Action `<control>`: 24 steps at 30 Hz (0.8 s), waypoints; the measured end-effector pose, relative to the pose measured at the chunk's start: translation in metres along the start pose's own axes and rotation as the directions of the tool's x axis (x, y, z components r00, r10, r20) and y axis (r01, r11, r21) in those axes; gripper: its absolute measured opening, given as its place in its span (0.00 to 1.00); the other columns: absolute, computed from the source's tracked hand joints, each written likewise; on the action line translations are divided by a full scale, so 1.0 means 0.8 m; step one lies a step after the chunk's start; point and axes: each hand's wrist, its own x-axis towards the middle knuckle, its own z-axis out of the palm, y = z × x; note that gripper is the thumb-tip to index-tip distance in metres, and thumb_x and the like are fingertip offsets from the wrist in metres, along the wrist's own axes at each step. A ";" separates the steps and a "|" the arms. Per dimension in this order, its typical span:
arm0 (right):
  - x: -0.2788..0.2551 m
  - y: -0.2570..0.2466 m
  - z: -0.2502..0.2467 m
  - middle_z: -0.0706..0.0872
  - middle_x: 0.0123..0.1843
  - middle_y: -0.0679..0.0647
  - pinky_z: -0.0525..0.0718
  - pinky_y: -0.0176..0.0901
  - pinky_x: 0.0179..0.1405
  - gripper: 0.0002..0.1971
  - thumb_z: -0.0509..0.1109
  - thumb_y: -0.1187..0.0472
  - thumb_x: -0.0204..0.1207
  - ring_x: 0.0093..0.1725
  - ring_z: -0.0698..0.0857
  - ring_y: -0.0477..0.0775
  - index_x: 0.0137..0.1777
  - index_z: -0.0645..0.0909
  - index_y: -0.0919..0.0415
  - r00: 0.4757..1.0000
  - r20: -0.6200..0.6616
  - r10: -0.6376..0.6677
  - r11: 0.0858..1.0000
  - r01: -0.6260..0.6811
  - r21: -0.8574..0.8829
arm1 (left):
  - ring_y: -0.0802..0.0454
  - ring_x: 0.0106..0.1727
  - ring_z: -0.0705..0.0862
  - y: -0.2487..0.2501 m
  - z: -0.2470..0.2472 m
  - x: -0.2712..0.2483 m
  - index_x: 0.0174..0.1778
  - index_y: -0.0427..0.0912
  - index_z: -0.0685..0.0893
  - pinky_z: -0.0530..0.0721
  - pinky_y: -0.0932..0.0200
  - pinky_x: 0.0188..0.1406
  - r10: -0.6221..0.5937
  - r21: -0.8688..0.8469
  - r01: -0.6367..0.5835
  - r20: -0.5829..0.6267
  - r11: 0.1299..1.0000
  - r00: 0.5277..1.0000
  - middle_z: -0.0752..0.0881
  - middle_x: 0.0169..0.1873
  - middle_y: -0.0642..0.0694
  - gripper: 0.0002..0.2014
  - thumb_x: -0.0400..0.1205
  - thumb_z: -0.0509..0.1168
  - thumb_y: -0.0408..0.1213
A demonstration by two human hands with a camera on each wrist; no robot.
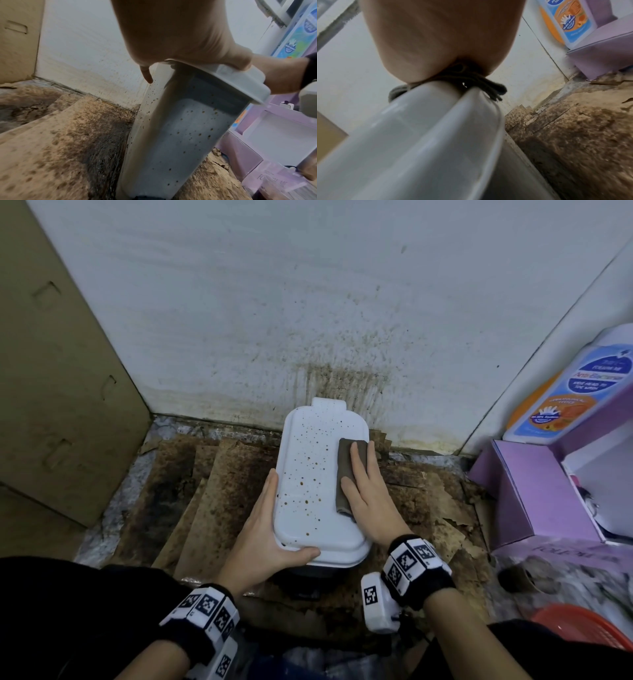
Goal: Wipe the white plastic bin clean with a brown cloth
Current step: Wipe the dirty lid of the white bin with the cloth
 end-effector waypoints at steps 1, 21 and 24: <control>-0.002 0.000 0.003 0.28 0.89 0.45 0.50 0.52 0.89 0.32 0.52 0.50 0.92 0.90 0.39 0.49 0.90 0.40 0.46 1.000 -0.008 -0.002 1.000 0.002 0.010 | 0.69 0.89 0.46 0.000 0.000 0.000 0.89 0.63 0.37 0.60 0.41 0.88 0.001 0.004 -0.001 0.002 1.000 1.000 0.41 0.87 0.73 0.70 0.64 0.83 0.63; -0.083 -0.014 0.041 0.31 0.90 0.58 0.57 0.58 0.88 0.33 0.41 0.46 0.89 0.90 0.39 0.57 0.90 0.39 0.58 0.988 -0.116 -0.104 0.946 0.062 -0.319 | 0.71 0.88 0.45 0.003 -0.002 -0.001 0.88 0.67 0.36 0.63 0.41 0.87 -0.017 0.003 0.017 0.010 1.000 1.000 0.41 0.86 0.75 0.70 0.63 0.84 0.63; -0.050 -0.017 0.016 0.35 0.89 0.67 0.58 0.59 0.87 0.35 0.38 0.45 0.87 0.90 0.40 0.62 0.89 0.37 0.62 0.997 0.000 -0.075 0.903 0.068 -0.424 | 0.70 0.88 0.45 0.003 -0.002 -0.002 0.88 0.66 0.36 0.61 0.41 0.88 -0.018 0.004 0.018 0.019 1.000 1.000 0.41 0.87 0.74 0.70 0.64 0.84 0.62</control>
